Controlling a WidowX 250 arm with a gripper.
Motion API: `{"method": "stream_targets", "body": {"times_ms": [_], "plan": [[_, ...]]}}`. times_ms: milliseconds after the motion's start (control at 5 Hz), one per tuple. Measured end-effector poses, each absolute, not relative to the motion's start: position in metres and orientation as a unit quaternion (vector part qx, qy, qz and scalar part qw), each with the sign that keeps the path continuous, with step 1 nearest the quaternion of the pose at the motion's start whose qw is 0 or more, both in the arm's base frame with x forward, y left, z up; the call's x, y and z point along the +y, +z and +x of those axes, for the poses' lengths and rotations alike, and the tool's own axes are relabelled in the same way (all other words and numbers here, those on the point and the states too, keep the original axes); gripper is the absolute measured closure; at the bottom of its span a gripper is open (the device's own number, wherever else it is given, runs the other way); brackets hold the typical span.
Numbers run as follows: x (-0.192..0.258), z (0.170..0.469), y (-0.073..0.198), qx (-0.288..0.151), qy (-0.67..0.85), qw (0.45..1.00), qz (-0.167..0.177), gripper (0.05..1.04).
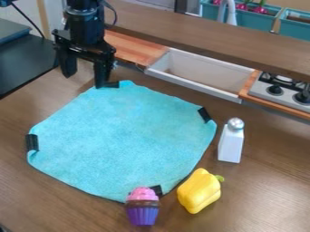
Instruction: Fold the cloth from top right to bottom left
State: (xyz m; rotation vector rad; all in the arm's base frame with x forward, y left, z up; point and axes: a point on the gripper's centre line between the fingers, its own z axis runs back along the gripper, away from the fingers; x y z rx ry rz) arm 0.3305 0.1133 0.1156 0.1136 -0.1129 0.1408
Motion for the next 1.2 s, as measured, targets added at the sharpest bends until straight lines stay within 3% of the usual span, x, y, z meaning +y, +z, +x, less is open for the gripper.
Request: {"method": "stream_targets", "body": {"times_ms": [200,1000,1200], "plan": [[0.112,0.329,0.103,-0.04,0.072,0.995,0.051,0.083],[0.074,0.383,0.097,-0.176,0.121,0.976,0.032,0.083],[0.054,0.397,0.09,-0.186,0.133,0.973,0.03,0.083]]}}
